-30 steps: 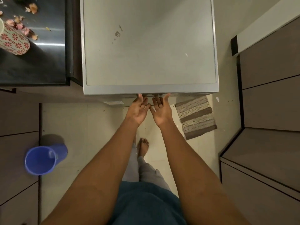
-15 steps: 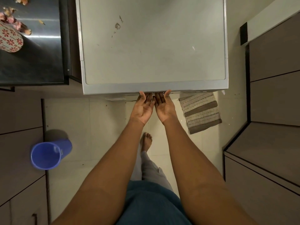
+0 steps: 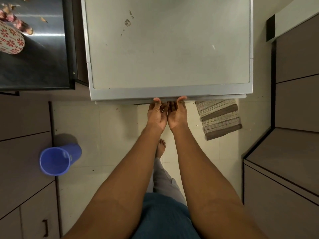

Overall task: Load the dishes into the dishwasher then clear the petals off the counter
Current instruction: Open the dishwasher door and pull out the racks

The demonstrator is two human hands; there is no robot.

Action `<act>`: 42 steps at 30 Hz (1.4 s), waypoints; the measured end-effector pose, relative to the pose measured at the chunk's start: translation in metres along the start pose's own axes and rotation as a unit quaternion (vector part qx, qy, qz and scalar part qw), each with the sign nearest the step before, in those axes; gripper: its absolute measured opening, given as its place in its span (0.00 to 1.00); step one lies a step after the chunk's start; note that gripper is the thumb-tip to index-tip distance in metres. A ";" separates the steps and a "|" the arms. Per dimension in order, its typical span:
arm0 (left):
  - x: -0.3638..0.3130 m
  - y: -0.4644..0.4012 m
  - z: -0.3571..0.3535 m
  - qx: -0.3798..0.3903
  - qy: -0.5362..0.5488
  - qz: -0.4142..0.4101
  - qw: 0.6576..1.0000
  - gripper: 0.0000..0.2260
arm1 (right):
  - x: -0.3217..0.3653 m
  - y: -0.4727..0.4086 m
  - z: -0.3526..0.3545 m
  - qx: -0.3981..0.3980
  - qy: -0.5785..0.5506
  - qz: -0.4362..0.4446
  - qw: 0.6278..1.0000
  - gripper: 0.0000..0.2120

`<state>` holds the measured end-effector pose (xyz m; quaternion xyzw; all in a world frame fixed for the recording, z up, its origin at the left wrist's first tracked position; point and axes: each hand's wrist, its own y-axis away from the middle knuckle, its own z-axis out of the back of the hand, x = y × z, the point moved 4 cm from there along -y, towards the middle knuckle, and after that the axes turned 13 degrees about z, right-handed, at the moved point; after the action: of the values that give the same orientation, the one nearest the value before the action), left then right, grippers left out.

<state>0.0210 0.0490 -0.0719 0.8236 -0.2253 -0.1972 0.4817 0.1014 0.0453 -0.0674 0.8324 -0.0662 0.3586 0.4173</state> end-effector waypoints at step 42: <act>0.116 0.098 0.179 -0.494 -0.525 -0.129 0.681 0.56 | 0.002 0.100 0.228 0.289 0.830 0.235 0.415 0.33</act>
<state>0.0015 -0.1846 -0.0804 0.2484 -0.2032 -0.7401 0.5910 0.1858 -0.1877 -0.0912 0.1524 0.2269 0.9570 -0.0972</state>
